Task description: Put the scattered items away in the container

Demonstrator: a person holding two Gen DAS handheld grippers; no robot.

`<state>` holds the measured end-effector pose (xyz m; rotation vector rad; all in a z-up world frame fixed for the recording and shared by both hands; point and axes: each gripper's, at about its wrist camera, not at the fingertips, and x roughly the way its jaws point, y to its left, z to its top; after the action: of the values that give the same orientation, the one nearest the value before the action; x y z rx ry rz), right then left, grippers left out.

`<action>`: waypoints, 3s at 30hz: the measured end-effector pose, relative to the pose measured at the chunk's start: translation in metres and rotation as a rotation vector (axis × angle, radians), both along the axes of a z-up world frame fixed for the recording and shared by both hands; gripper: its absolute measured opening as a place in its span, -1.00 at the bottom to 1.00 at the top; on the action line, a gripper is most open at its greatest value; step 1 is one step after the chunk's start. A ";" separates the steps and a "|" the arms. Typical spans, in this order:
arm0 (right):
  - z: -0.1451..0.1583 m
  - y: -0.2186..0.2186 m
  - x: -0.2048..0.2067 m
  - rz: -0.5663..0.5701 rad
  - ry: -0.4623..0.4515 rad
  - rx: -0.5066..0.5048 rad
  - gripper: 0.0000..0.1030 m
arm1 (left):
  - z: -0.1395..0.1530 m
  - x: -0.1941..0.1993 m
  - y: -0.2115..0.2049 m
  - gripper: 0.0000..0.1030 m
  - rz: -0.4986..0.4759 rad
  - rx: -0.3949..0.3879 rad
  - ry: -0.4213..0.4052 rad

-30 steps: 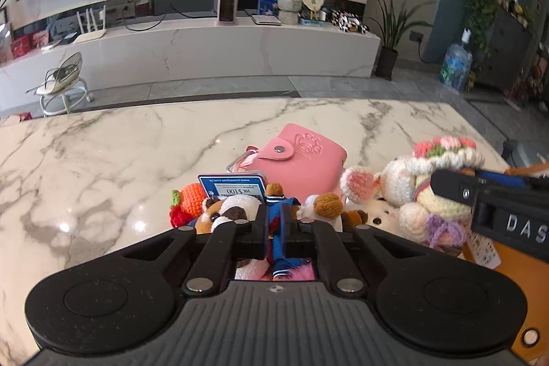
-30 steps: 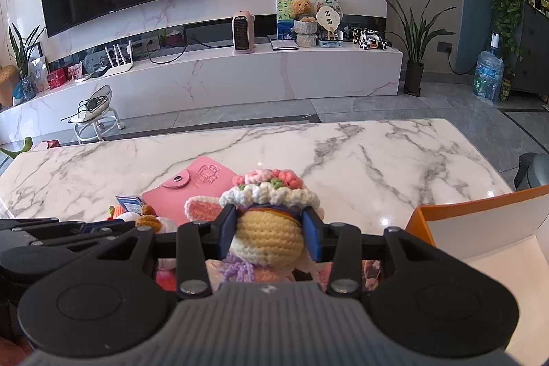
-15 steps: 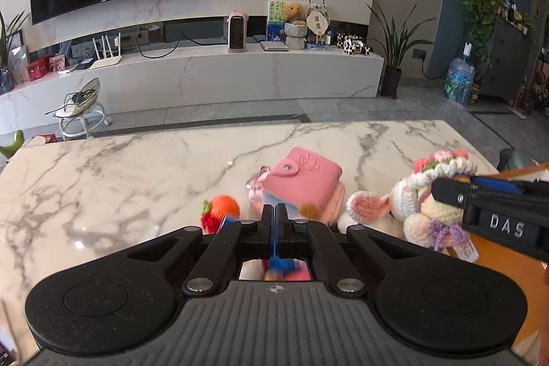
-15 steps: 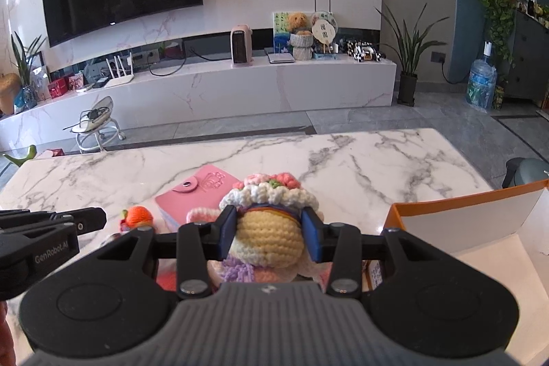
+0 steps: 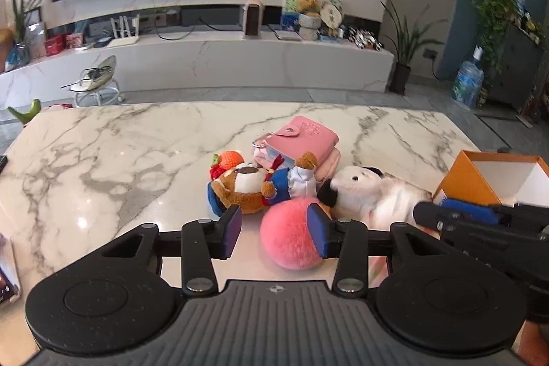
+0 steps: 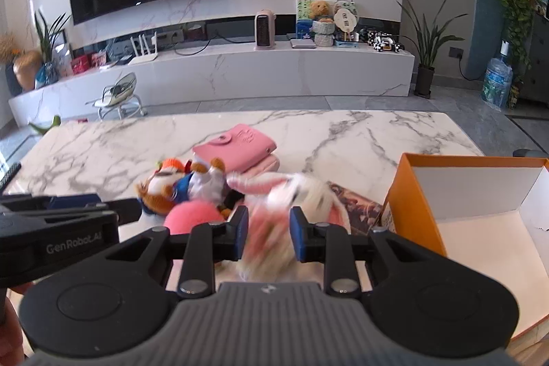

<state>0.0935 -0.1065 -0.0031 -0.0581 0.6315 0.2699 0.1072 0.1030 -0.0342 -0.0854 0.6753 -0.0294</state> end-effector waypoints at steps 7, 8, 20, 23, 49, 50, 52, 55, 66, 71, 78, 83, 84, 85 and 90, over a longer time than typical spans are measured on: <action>-0.010 -0.001 -0.007 -0.021 0.033 -0.011 -0.43 | 0.004 -0.021 0.002 -0.03 0.010 -0.012 -0.131; -0.012 -0.002 -0.008 -0.025 0.041 -0.011 -0.43 | 0.004 -0.021 0.002 -0.03 0.007 -0.013 -0.132; -0.025 -0.011 -0.014 -0.057 0.058 0.008 0.14 | -0.013 -0.021 0.002 -0.03 -0.007 -0.011 -0.004; -0.034 -0.017 -0.010 -0.072 0.128 0.021 0.34 | -0.016 -0.020 0.003 -0.03 0.005 -0.021 0.022; -0.072 -0.027 -0.021 -0.031 0.284 -0.067 0.55 | -0.037 -0.018 -0.011 -0.03 0.023 0.024 0.149; -0.073 -0.028 -0.019 -0.023 0.289 -0.052 0.42 | -0.039 -0.016 -0.010 -0.02 0.023 0.021 0.150; -0.074 -0.026 -0.017 -0.008 0.283 -0.047 0.37 | -0.041 -0.010 -0.009 0.08 0.019 0.014 0.152; -0.071 -0.018 -0.011 0.015 0.262 -0.083 0.29 | -0.043 0.001 -0.008 0.17 0.009 0.005 0.156; -0.054 -0.009 0.028 -0.005 0.220 -0.121 0.26 | -0.031 0.058 -0.001 0.20 0.012 -0.021 0.091; -0.061 -0.014 0.037 -0.039 0.247 -0.124 0.26 | -0.029 0.074 -0.020 0.20 -0.073 -0.058 0.081; -0.058 -0.026 0.045 0.010 0.222 -0.122 0.26 | -0.034 0.089 -0.060 0.19 -0.216 -0.142 0.129; -0.065 -0.033 0.041 0.030 0.264 -0.116 0.26 | -0.038 0.104 -0.086 0.20 -0.242 -0.141 0.203; -0.066 -0.036 0.040 0.024 0.264 -0.104 0.26 | -0.041 0.107 -0.091 0.20 -0.240 -0.130 0.227; -0.066 -0.038 0.040 0.023 0.259 -0.096 0.26 | -0.044 0.111 -0.096 0.20 -0.238 -0.124 0.250; -0.066 -0.043 0.047 0.060 0.249 -0.089 0.26 | -0.055 0.124 -0.111 0.21 -0.221 -0.111 0.355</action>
<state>0.1408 -0.1490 -0.0689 -0.1304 0.8906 0.3096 0.2312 -0.0077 -0.0892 -0.1245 1.0362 -0.2694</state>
